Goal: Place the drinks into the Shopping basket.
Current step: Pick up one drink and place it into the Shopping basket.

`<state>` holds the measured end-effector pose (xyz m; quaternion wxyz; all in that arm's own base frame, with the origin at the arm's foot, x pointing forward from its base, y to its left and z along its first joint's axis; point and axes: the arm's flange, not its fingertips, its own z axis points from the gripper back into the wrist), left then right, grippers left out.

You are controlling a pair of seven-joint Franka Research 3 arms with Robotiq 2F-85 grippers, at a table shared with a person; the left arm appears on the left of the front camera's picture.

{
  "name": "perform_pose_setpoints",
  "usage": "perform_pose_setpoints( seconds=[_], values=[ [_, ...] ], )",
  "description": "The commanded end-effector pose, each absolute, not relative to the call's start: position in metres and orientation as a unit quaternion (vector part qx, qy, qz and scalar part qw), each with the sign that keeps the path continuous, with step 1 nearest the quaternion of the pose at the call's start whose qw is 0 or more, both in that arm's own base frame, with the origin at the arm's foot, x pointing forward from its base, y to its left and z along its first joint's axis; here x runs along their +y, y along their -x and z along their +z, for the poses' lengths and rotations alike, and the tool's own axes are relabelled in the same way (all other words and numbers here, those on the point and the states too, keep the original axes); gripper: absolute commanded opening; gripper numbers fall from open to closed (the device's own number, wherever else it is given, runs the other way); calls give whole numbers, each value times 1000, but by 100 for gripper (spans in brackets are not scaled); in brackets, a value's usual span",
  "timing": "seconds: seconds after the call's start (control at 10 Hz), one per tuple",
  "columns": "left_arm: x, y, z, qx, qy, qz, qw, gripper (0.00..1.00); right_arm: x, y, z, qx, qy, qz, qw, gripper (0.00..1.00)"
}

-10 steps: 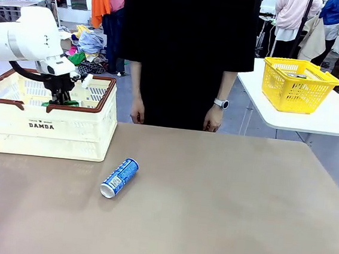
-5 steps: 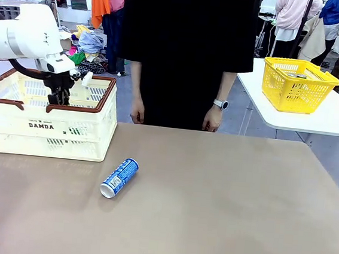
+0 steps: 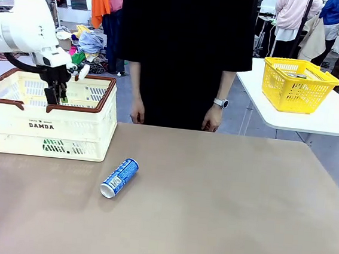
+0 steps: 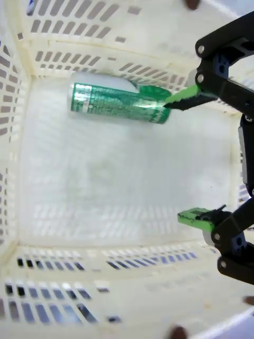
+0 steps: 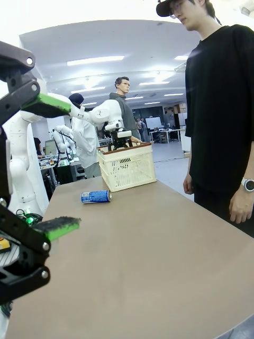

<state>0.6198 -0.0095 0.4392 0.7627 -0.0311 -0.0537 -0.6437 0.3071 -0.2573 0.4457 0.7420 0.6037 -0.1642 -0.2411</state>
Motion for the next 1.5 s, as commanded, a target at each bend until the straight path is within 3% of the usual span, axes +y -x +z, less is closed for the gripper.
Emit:
perform_pose_setpoints(
  seconds=[0.0,0.2,0.3,0.4,0.5,0.6,0.7,0.8,1.0,1.2,1.4],
  values=[
    [18,-602,502,-78,73,-582,806,90,-256,-306,447,-169,-603,-239,742,100],
    [52,-588,577,-98,207,-498,837,90,-256,-306,447,-169,-603,-239,742,100],
    [68,-577,608,-105,236,-455,852,90,-256,-306,447,-169,-603,-239,742,100],
    [84,-561,629,-108,310,-406,853,90,-256,-306,447,-169,-603,-239,742,100],
    [103,-539,635,-97,326,-321,884,90,-256,-306,447,-169,-603,-239,742,100],
    [119,-499,628,-59,358,-285,887,90,-256,-306,447,-169,-603,-239,742,100],
    [135,-459,615,-70,373,-252,890,90,-256,-306,447,-169,-603,-239,742,100],
    [156,-419,598,-93,402,-221,884,90,-256,-306,447,-169,-603,-239,742,100],
    [196,-348,546,-196,484,-165,837,90,-256,-306,447,-169,-603,-239,742,100],
    [205,-317,486,-231,524,-116,811,90,-256,-306,447,-169,-603,-239,742,100],
    [216,-334,465,-220,524,-100,817,90,-256,-306,447,-169,-603,-239,742,100]
  ],
)
